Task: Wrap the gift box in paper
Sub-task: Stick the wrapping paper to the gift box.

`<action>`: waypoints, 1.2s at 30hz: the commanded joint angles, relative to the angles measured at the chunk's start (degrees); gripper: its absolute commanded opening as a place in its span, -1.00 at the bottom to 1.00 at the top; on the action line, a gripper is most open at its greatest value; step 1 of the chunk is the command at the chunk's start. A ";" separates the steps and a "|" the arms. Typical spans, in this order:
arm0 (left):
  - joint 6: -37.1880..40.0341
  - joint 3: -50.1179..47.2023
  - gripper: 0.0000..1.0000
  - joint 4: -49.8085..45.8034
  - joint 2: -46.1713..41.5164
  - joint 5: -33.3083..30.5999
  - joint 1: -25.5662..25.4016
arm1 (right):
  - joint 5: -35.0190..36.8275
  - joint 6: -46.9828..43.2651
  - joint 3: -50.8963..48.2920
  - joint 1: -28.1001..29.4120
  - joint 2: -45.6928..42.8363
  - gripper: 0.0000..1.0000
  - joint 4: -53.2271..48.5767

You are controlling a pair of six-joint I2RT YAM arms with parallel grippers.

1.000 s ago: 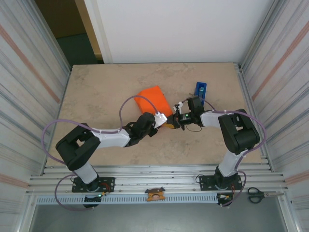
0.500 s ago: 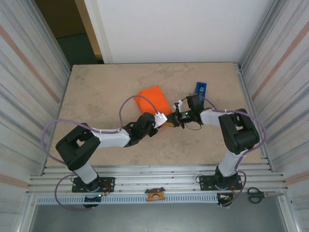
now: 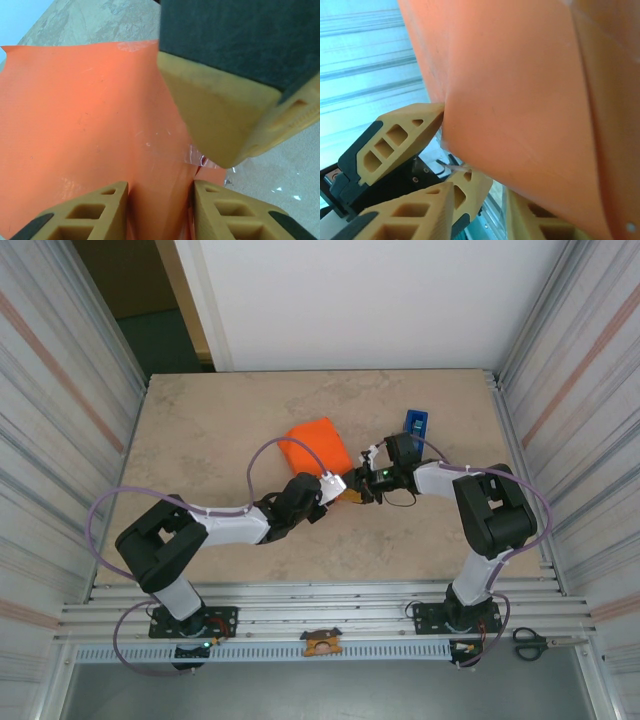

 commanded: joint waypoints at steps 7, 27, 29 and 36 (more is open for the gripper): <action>-2.02 -2.12 -0.30 -11.10 3.23 1.30 0.40 | 1.82 1.44 2.04 1.27 0.89 -0.16 0.52; -2.11 -2.23 -0.31 -11.02 3.24 1.30 0.35 | 3.85 3.06 1.76 1.59 -1.09 0.46 1.20; -2.19 -2.35 -0.31 -11.01 3.35 1.30 0.35 | 3.61 3.47 1.78 1.65 -1.06 0.51 1.65; -2.27 -2.29 -0.32 -11.03 3.30 1.30 0.40 | 3.94 3.69 1.51 1.66 -1.43 0.80 1.84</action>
